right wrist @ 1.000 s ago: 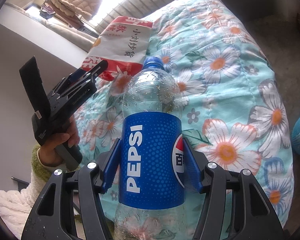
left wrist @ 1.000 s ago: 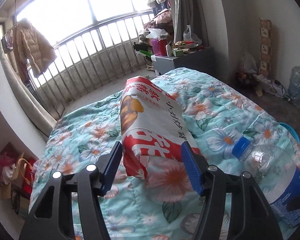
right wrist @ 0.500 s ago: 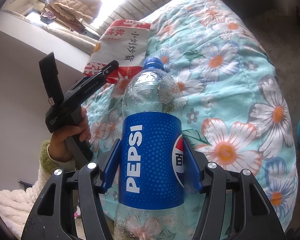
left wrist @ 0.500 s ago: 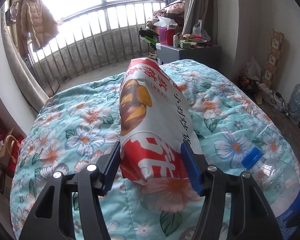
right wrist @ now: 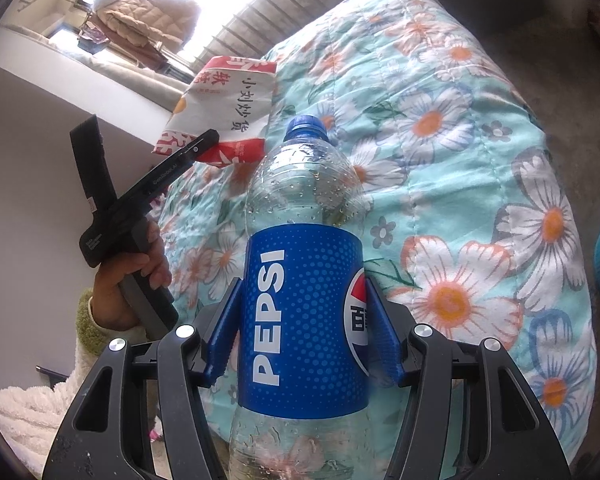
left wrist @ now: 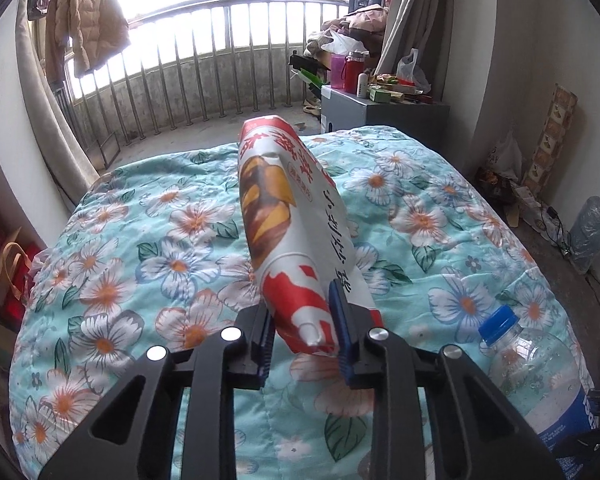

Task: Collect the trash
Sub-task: 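Lift the snack bag with the left gripper while the right gripper carries the bottle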

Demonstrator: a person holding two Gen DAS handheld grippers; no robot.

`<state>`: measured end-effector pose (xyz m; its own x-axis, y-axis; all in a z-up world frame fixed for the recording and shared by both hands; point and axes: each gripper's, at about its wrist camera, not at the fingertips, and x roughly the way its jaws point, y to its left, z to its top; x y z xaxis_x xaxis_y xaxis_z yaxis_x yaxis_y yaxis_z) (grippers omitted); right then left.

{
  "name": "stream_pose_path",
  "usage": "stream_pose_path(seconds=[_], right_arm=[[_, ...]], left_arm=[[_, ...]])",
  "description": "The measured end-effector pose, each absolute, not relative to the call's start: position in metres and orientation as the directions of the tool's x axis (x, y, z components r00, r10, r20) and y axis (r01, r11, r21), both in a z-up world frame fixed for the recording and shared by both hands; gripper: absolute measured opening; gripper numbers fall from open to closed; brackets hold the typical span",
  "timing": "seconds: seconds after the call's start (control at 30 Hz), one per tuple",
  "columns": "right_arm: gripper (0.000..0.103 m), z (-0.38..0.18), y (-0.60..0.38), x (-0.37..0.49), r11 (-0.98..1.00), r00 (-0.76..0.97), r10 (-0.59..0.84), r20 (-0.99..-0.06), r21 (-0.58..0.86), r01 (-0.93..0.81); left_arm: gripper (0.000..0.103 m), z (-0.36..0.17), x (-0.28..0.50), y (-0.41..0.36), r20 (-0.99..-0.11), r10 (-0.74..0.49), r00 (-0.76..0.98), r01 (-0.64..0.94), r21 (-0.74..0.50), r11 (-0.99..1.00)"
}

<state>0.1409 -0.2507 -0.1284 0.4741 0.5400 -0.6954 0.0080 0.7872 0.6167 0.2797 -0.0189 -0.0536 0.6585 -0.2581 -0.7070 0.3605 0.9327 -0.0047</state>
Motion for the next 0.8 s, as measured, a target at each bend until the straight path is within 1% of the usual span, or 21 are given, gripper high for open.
stream_pose_path(seconds=[0.23,0.27,0.8], right_arm=[[0.055,-0.127,-0.253,0.138,0.787,0.488,0.529,-0.694,0.617,0.025],[0.055,-0.127,-0.254,0.137,0.785,0.49,0.529,-0.693,0.619,0.028],[0.055,-0.129,-0.281,0.128,0.734,0.518,0.55,-0.655,0.675,0.075]], left_arm=[[0.024,-0.037,0.263,-0.019,-0.675,-0.268,0.688,0.382,0.023,0.924],[0.022,-0.035,0.259,-0.019,-0.67,-0.266,0.693,0.384,0.032,0.923],[0.022,-0.016,0.212,-0.02,-0.662,-0.225,0.715,0.392,0.113,0.913]])
